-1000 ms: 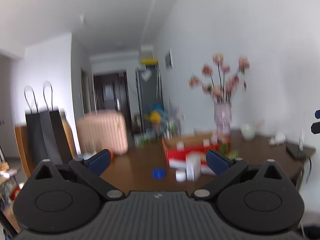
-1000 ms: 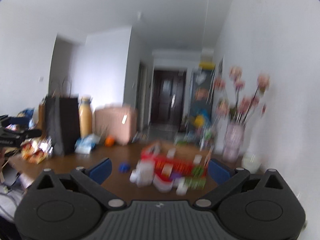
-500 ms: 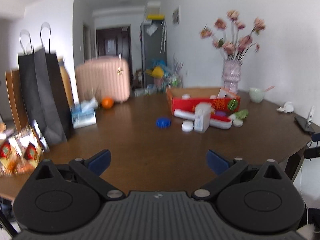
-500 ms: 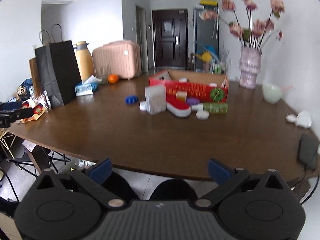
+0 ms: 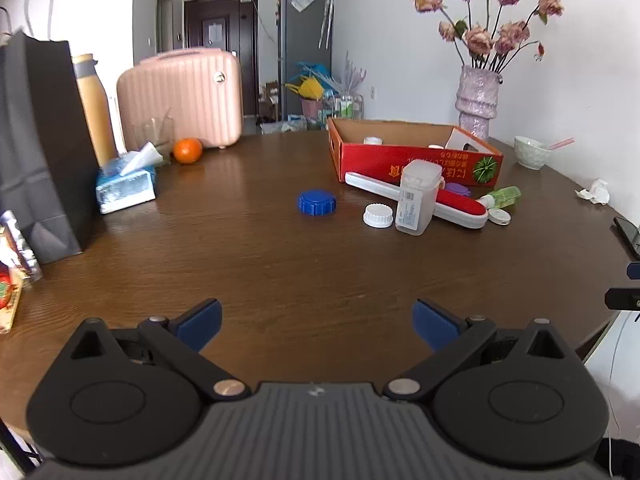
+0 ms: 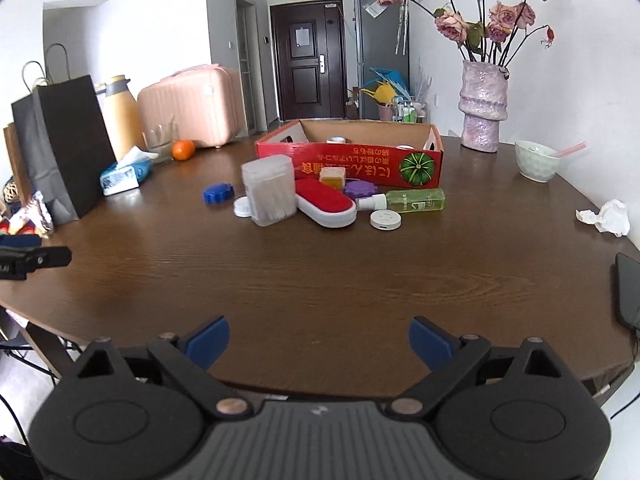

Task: Organize rigid objects
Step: 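Grasp the blue ridged cap with the left gripper while the right gripper grasps a white cap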

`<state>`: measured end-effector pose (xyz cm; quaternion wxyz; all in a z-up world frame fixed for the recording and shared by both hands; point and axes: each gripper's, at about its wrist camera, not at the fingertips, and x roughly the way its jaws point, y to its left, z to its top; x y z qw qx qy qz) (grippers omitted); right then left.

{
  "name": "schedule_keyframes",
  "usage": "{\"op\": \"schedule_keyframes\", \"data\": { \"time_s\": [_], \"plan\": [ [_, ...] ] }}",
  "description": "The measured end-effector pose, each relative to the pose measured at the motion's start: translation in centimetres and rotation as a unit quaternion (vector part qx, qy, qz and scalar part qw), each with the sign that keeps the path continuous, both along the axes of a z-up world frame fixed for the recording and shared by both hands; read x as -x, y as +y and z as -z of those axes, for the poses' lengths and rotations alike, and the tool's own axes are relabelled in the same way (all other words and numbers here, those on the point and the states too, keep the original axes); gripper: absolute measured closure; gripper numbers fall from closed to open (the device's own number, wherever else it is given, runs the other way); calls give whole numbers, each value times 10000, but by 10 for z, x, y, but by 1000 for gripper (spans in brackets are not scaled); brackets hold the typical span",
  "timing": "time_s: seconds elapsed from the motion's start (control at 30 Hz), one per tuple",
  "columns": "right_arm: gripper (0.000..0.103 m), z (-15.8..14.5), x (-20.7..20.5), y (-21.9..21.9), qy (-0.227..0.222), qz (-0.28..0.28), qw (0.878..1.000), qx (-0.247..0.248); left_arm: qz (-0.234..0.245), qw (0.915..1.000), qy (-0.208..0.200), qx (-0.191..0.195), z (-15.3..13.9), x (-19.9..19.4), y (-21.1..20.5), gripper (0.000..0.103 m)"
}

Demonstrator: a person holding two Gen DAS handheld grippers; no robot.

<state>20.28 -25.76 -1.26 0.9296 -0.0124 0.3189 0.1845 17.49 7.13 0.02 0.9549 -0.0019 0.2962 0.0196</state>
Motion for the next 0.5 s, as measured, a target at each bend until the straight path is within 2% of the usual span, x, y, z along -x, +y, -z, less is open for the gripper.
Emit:
{"op": "schedule_keyframes", "data": {
  "time_s": [0.23, 0.43, 0.5],
  "plan": [
    [11, 12, -54, -8, 194, 361, 9991, -115, 45, 9998, 187, -113, 10, -57, 3, 0],
    [12, 23, -102, -9, 291, 520, 9982, -40, 48, 9995, 301, 21, 18, -108, 10, 0],
    [16, 26, -115, -7, 285, 546, 9981, -30, 55, 9995, 301, -25, 22, -122, 10, 0]
  ]
}}
